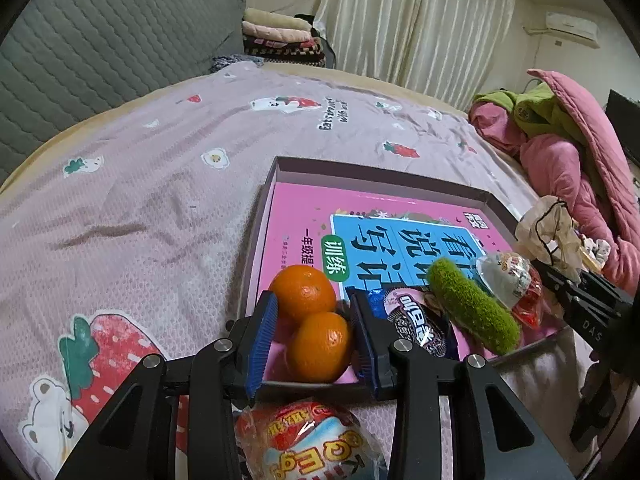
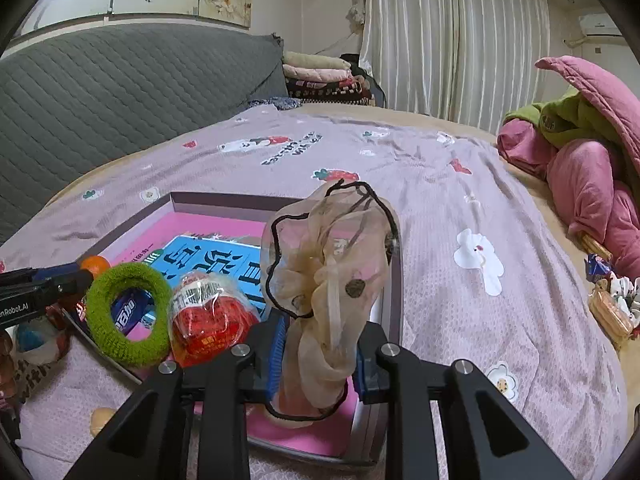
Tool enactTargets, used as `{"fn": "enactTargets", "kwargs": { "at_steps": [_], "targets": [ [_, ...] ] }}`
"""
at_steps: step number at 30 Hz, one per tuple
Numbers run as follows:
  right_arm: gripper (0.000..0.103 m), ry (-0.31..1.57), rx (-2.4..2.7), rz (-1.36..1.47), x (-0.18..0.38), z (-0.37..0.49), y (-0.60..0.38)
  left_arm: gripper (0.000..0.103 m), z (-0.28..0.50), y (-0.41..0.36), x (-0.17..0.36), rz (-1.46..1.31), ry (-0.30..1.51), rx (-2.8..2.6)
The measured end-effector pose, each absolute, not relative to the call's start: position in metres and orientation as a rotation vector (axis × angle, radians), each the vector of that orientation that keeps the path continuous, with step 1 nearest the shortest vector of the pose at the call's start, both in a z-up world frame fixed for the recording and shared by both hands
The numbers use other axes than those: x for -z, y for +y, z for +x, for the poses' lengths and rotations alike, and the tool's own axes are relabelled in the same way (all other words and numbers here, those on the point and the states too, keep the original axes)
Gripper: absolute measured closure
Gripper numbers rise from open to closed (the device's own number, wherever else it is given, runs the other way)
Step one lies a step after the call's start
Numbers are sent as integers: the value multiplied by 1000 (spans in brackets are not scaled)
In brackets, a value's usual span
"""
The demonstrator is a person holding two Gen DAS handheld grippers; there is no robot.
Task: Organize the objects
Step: 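Carry the orange and beige scrunchie over the grey box, lowering the orange inside, then lower the scrunchie into the box and open right tool while left tool releases the orange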
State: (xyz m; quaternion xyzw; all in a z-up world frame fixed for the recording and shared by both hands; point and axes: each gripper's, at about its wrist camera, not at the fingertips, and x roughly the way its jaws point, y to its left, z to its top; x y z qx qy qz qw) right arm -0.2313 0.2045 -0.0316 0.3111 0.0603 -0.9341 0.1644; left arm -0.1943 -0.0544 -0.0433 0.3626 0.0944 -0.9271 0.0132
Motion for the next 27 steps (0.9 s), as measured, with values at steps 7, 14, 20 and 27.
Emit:
{"fn": "enactTargets", "kwargs": {
  "at_steps": [7, 14, 20, 27],
  "targets": [
    [75, 177, 2653, 895, 33, -232, 204, 64, -193, -54, 44, 1128, 300, 2888],
    [70, 181, 2638, 946, 37, -234, 204, 64, -191, -53, 43, 1134, 304, 2889],
    [56, 189, 2641, 969, 38, -235, 204, 64, -190, -52, 43, 1140, 310, 2892],
    [49, 188, 2653, 961, 36, -233, 207, 64, -187, -51, 42, 1144, 319, 2893]
  ]
}}
